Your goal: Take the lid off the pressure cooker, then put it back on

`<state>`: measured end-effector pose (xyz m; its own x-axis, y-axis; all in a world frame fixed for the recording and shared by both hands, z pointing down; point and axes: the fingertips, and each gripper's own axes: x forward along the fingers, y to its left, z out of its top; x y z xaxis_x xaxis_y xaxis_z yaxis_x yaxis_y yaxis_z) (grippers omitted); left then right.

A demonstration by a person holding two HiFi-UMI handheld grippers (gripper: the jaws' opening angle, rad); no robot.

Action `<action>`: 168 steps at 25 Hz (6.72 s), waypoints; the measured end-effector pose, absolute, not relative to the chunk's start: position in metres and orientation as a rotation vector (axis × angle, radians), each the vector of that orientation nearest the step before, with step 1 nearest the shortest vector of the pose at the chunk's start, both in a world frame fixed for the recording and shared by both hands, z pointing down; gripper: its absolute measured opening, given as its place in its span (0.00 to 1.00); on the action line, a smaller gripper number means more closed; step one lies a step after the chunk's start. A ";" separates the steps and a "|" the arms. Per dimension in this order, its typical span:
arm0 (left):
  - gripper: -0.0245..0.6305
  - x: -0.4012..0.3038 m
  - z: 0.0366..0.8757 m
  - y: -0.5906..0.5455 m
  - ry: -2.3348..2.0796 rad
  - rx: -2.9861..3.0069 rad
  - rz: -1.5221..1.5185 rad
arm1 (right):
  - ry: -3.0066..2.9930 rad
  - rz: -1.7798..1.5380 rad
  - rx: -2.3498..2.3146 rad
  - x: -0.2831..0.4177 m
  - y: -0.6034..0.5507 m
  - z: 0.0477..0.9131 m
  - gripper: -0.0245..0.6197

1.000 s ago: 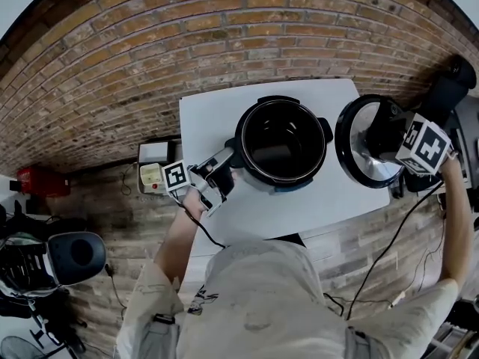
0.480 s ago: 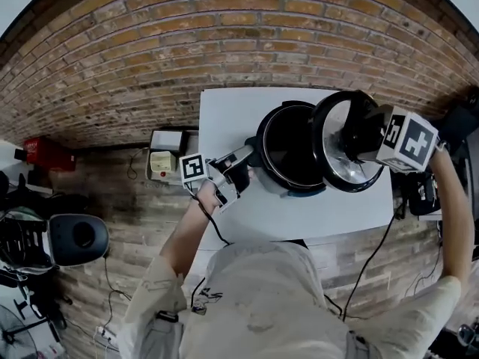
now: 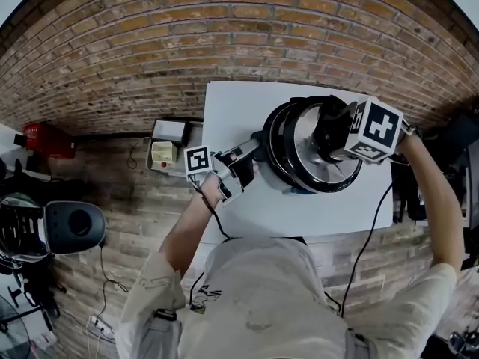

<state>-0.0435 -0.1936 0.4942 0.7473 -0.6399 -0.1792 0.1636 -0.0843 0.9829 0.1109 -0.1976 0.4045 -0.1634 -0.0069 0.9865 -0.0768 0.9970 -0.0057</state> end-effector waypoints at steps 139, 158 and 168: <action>0.24 -0.114 0.382 -0.177 -2.065 2.500 0.126 | -2.566 0.116 1.742 0.169 -0.189 0.367 0.64; 0.08 -0.100 0.381 -0.180 -2.023 2.545 0.145 | -2.514 0.057 1.773 0.173 -0.184 0.370 0.34; 0.06 -0.099 0.383 -0.180 -1.988 2.556 0.141 | -2.472 0.032 1.801 0.174 -0.185 0.372 0.06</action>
<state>-0.0989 -0.1805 0.3834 0.2458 -0.9693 0.0073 -0.9606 -0.2446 -0.1319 0.1735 -0.1852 0.3719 -0.3042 -0.9493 0.0789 -0.9511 0.3074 0.0317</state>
